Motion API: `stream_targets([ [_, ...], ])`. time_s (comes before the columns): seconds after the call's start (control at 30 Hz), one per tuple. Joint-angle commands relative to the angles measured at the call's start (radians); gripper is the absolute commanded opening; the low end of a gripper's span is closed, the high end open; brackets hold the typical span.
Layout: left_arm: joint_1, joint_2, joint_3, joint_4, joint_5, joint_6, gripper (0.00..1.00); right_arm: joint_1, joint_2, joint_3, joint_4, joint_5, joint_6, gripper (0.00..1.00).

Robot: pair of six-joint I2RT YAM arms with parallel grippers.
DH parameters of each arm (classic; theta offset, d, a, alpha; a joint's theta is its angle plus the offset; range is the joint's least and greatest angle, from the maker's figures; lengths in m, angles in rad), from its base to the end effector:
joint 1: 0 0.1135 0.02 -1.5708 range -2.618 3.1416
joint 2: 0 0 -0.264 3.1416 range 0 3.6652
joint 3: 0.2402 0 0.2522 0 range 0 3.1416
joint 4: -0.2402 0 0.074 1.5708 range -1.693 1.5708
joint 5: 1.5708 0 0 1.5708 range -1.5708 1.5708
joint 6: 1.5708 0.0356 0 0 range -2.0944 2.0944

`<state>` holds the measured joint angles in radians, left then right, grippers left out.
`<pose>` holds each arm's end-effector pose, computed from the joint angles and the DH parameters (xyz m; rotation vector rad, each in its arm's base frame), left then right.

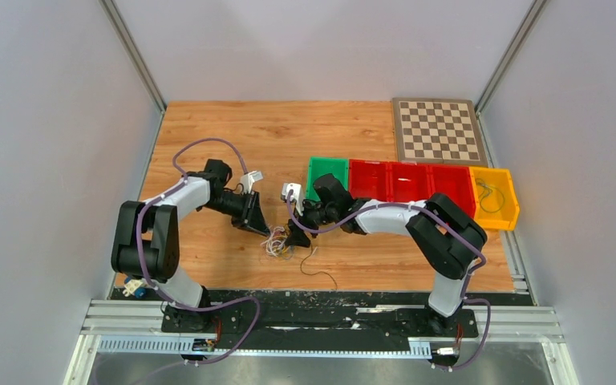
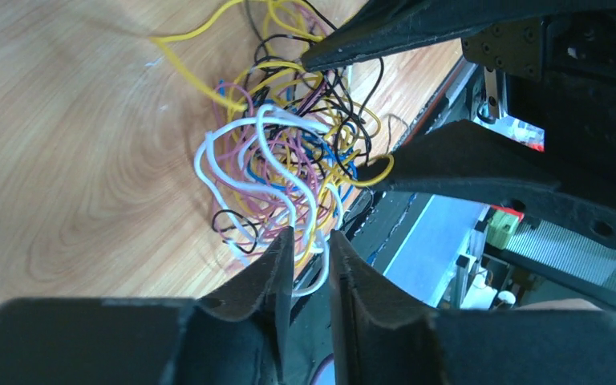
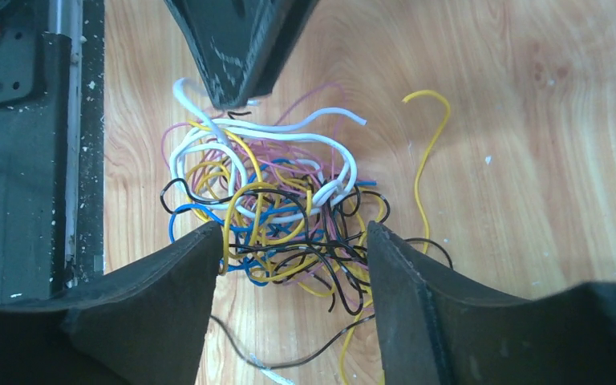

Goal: Untangle the cables

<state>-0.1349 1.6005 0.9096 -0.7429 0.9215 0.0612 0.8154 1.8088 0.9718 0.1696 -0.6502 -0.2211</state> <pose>0.2617 -0.0641 0.1729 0.3598 2.7076 -1.3610 0.2388 0.2850 0.1650 -1.4344 1.7726 1.0449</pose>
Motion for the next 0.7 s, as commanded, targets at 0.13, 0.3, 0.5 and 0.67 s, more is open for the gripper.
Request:
stream_targets([
  [0.13,0.028,0.009,0.014,-0.026,-0.016,0.015,0.36,0.012,0.011,-0.019,0.061,0.038,-0.016,0.58],
  [0.3,0.028,0.030,0.029,-0.053,-0.009,0.042,0.41,0.012,0.022,-0.009,0.047,0.045,-0.016,0.58],
  [0.5,0.065,0.000,0.106,-0.201,-0.003,0.257,0.42,0.012,0.021,0.004,0.041,0.037,0.007,0.58],
  [0.67,0.089,-0.128,0.050,-0.227,0.092,0.490,0.50,0.012,0.002,0.006,0.036,0.025,0.023,0.59],
])
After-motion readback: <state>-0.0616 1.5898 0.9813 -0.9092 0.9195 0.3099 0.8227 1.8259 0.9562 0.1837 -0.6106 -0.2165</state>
